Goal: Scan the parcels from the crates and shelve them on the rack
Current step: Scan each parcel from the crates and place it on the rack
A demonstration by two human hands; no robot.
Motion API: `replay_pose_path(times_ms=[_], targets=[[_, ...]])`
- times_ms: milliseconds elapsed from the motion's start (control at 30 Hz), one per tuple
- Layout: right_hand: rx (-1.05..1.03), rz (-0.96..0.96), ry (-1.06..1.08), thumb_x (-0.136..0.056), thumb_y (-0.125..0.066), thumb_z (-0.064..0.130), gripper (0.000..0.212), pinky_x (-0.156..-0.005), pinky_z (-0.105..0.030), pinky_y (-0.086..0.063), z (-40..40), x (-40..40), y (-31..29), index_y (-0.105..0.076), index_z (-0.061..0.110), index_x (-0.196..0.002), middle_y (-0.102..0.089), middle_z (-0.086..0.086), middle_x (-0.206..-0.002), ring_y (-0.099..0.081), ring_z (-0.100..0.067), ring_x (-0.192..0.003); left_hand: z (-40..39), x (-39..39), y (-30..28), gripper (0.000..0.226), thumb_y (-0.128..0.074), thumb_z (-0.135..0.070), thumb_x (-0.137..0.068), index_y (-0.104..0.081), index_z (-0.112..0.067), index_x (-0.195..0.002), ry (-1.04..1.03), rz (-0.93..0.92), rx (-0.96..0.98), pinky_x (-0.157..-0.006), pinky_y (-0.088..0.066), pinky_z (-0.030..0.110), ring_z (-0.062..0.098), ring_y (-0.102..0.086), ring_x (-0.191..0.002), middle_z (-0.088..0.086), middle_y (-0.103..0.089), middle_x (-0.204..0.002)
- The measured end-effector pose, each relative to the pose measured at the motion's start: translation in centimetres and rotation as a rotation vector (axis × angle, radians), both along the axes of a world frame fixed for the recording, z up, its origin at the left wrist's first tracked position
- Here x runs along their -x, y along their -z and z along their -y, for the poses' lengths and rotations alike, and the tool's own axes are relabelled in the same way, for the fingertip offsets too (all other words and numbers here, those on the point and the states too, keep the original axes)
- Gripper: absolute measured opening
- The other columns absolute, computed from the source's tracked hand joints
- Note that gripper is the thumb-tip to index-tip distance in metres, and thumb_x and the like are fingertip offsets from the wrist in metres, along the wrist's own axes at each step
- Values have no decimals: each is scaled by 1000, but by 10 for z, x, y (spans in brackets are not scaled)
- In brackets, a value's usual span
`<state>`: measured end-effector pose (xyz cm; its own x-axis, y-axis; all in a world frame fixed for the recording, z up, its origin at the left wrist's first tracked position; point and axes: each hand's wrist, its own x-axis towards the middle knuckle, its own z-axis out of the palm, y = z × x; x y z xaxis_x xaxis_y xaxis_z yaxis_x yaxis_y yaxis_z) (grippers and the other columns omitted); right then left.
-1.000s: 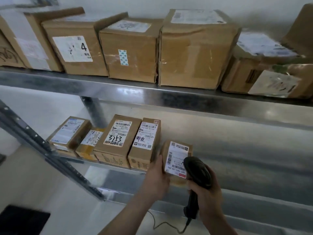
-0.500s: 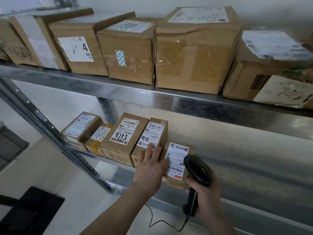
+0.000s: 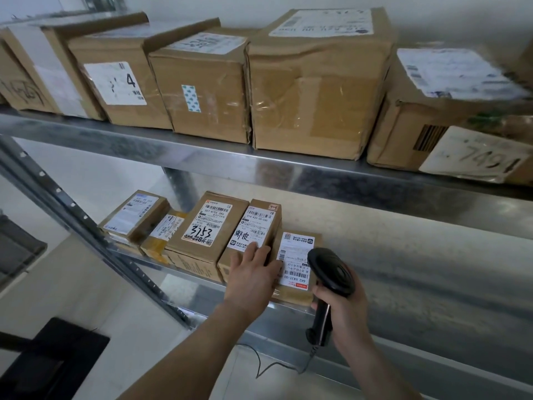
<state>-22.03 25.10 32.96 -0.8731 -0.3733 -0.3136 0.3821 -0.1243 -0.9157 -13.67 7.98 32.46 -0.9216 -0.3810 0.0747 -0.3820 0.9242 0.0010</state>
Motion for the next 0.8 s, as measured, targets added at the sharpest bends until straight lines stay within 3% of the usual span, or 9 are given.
replay_pose_path(times_ms=[133, 300, 400, 500, 600, 700, 800], targets=[[8, 11, -28, -55, -77, 4, 62, -66, -42, -57, 0, -1, 1, -67, 20, -114, -70, -23, -102, -67, -38, -86, 2, -1, -1, 47, -89, -27, -64, -71, -26, -107, 3, 12, -11, -85, -54, 57, 39, -56, -121, 9, -65, -122], [25, -15, -22, -56, -75, 4, 63, -61, -36, -56, -2, -5, -2, -65, 17, -116, -70, -23, -103, -66, -35, -84, 2, -5, -9, 50, -71, -23, -86, -58, -27, -134, 40, 31, -39, -109, -39, 55, 35, -31, -144, 8, -44, -150], [-21, -126, 9, -63, -82, -5, 57, -61, -42, -55, -5, -9, -8, -67, 21, -111, -71, -12, -96, -65, -33, -78, 2, -13, -16, 51, -78, -24, -74, -62, -28, -122, 69, 0, -83, -102, -46, 55, 33, -40, -137, 6, -51, -141], [-141, -277, 70, -70, -82, -13, 67, -71, -49, -61, -12, -25, -10, -65, 36, -111, -73, 13, -96, -70, -17, -85, 8, -29, -21, 50, -86, -25, -64, -65, -28, -109, 83, -135, -104, -93, -54, 52, 32, -49, -126, 5, -59, -128], [-186, -377, 58, -67, -84, -14, 76, -85, -53, -59, -16, -49, -13, -64, 36, -121, -72, 6, -107, -69, -27, -100, 16, -52, -33, 50, -85, -29, -67, -65, -29, -112, 98, -221, -86, -96, -53, 53, 32, -47, -130, 6, -57, -134], [-217, -441, -10, -63, -84, -16, 82, -85, -41, -57, -5, -82, -26, -63, 34, -124, -73, 11, -108, -68, -19, -104, 32, -86, -44, 63, -87, -33, -66, -61, -34, -124, 45, -234, -90, -100, -48, 53, 32, -40, -137, 4, -51, -143], [-255, -576, -78, -55, -86, 5, 81, -81, -20, -48, 22, -127, -48, -61, 29, -128, -70, 16, -113, -66, -9, -106, 56, -132, -52, 71, -88, -39, -65, -60, -29, -130, -1, -201, -65, -103, -46, 57, 35, -39, -139, 6, -46, -146]])
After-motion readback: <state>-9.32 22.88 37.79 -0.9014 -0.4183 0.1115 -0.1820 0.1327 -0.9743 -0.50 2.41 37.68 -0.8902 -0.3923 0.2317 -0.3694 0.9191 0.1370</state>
